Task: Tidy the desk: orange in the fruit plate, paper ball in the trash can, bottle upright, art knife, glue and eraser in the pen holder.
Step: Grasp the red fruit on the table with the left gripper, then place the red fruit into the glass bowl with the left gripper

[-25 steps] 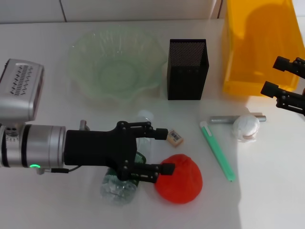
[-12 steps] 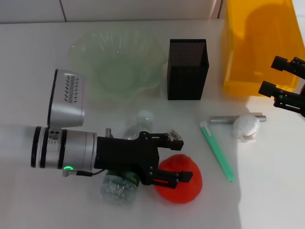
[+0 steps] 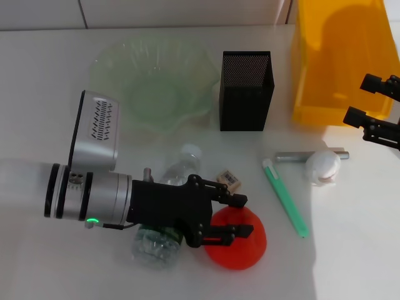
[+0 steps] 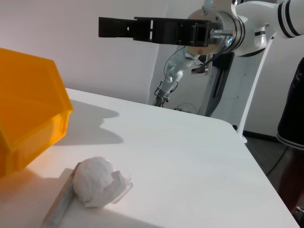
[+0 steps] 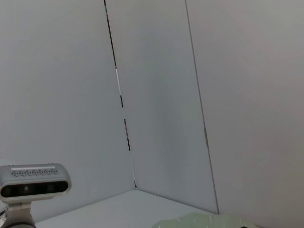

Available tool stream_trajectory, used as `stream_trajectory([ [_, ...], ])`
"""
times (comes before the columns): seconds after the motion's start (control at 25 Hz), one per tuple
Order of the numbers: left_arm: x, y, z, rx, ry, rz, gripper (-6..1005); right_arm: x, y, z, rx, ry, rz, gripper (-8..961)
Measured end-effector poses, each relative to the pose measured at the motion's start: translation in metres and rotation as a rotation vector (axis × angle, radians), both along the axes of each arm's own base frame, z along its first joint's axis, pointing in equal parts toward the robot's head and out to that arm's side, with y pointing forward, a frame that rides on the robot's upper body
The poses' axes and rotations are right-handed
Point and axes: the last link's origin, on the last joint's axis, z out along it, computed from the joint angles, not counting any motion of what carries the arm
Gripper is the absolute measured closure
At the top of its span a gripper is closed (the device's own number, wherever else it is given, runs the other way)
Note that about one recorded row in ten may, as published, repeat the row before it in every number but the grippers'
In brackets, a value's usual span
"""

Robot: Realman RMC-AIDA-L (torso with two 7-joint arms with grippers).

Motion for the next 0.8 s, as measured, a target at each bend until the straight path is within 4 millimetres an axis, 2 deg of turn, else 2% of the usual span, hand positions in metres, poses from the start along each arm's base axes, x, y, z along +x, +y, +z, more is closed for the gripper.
stream_trajectory([
  [0.12,0.000,0.001,0.000,0.002,0.002,-0.003,519,0.000,0.000,0.000,0.001,-0.003,-0.002,138],
  [0.56,0.002,0.005,0.002,0.036,-0.014,-0.015,740,0.004,-0.002,0.003,0.006,-0.017,-0.009,139],
  [0.76,0.012,0.004,0.014,0.045,-0.090,-0.076,791,0.005,-0.003,0.004,0.012,-0.024,-0.011,139],
  [0.8,0.014,0.007,0.025,0.071,-0.119,-0.090,801,0.005,-0.003,0.004,0.012,-0.024,-0.011,139],
])
